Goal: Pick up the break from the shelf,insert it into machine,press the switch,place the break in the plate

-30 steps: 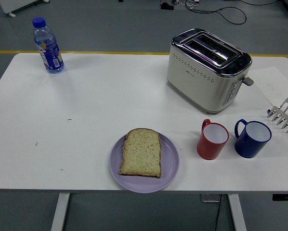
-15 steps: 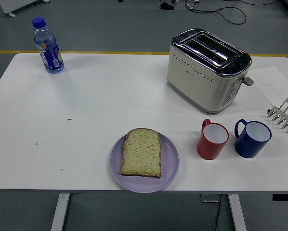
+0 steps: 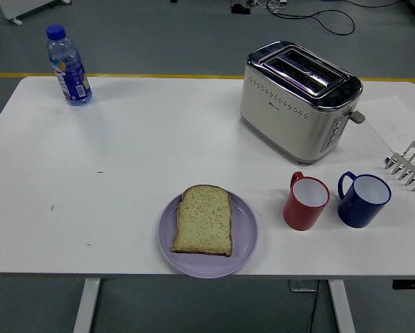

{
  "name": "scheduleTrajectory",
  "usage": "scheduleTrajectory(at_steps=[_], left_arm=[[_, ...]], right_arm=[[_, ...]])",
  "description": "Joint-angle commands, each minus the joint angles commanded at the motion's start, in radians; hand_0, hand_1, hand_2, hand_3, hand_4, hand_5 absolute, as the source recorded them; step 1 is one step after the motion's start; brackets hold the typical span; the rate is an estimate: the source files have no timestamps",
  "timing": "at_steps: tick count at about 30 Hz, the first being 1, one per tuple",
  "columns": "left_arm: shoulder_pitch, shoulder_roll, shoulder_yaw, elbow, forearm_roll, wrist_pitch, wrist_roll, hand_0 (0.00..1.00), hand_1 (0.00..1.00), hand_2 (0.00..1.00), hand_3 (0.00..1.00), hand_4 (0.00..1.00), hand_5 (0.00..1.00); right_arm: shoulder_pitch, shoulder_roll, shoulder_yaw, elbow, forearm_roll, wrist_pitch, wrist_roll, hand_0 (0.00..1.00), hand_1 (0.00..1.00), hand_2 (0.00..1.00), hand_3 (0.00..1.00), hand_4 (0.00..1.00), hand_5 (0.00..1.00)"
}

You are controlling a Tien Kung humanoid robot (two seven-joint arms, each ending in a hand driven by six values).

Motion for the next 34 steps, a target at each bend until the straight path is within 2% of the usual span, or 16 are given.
scheduleTrajectory(at_steps=[15, 25, 34], left_arm=[[0.007, 0.000, -0.025, 0.000, 0.030, -0.004, 0.002, 0.613, 0.480, 0.481, 0.557, 0.302, 0.911], [0.054, 0.000, -0.005, 0.000, 0.016, -0.011, -0.001, 0.613, 0.481, 0.475, 0.556, 0.302, 0.911], [0.060, 0.000, 0.005, 0.000, 0.011, -0.011, 0.000, 0.612, 0.480, 0.470, 0.556, 0.303, 0.911]], right_arm=[[-0.003, -0.006, 0.001, -0.002, 0.017, 0.011, 0.010, 0.666, 0.634, 0.667, 0.600, 0.478, 0.170], [-0.049, 0.002, 0.012, -0.003, 0.016, 0.012, 0.009, 0.666, 0.634, 0.666, 0.600, 0.480, 0.176], [-0.056, 0.005, 0.018, -0.003, 0.014, 0.012, 0.008, 0.666, 0.634, 0.664, 0.599, 0.481, 0.177]])
